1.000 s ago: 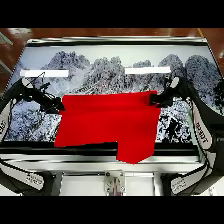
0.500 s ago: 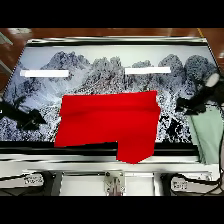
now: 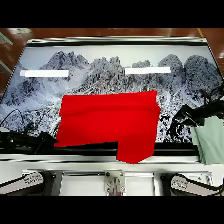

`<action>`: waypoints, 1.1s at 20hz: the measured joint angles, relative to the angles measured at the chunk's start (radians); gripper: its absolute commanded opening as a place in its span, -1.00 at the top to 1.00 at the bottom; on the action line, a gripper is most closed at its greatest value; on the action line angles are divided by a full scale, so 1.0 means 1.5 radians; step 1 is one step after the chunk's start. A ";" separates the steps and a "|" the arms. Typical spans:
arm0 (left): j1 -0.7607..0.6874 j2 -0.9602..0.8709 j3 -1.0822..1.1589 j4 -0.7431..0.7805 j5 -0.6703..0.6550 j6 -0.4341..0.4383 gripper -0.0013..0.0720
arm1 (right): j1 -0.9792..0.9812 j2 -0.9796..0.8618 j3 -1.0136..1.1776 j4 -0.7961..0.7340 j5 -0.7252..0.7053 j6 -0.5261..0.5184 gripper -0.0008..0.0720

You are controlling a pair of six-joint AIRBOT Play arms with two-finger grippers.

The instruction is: Fold the shirts.

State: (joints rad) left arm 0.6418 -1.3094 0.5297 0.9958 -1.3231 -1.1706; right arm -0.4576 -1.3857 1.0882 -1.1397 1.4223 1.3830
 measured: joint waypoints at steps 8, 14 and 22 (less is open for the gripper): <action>-0.026 0.004 -0.031 -0.059 0.071 0.008 -0.49 | -0.005 0.003 -0.008 0.018 0.001 -0.005 -0.65; -0.028 0.005 -0.032 -0.047 0.074 0.011 -0.46 | -0.005 0.003 -0.008 0.009 0.005 -0.006 -0.65; -0.028 0.004 -0.032 0.004 0.075 0.005 0.14 | -0.005 0.003 -0.028 0.006 0.001 -0.006 -0.65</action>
State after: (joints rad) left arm 0.5991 -1.3033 0.4816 1.0023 -1.2106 -1.1629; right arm -0.4652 -1.3815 1.0462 -1.1301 1.4231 1.3743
